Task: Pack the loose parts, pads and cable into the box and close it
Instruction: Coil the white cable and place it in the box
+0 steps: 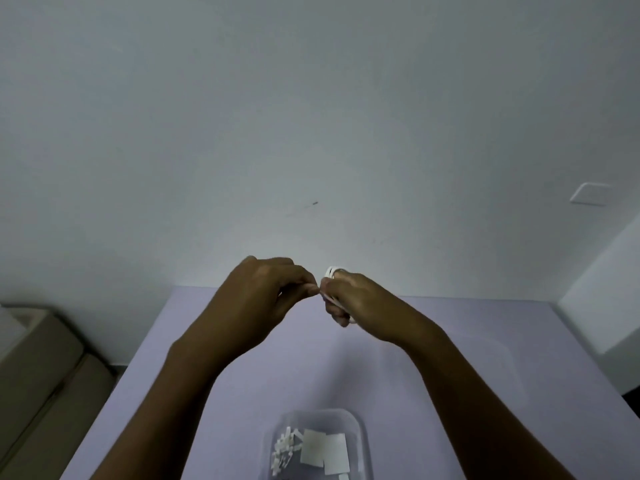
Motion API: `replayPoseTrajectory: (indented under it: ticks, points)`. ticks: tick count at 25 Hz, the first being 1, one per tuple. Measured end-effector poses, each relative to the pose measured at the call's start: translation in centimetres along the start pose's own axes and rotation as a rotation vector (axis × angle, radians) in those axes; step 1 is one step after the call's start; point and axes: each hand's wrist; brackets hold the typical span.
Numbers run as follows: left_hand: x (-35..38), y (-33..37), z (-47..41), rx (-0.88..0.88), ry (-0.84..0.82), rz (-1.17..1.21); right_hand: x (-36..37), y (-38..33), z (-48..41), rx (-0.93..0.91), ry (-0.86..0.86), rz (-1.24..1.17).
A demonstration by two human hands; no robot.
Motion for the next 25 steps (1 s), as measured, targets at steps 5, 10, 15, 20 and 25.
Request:
replayPoseTrajectory:
  ticks: [5,10,15,20,25]
  points:
    - [0.3,0.1,-0.2,-0.002,0.092,0.221,-1.5,-1.3,0.7,0.058,-0.35,-0.217]
    - [1.7,0.6,-0.4,-0.126,0.112,0.423,-1.1,-0.9,0.6,0.107,-0.474,-0.527]
    - [2.2,0.2,-0.5,-0.225,0.123,0.599,-1.4,-0.2,0.1,0.164,-0.514,-0.66]
    - [1.6,-0.1,-0.7,-0.217,-0.1,0.656,-1.9,-0.5,-0.1,0.055,-0.517,-0.699]
    - [2.2,-0.5,-1.0,-0.139,-0.153,0.495,-2.2,-0.3,-0.6,0.007,-0.441,-0.544]
Point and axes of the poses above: each hand's wrist, its own z-axis away from the middle knuckle, its own x-axis out of the palm, y = z × x, and after that the axes turned 14 degrees about y, right-handed
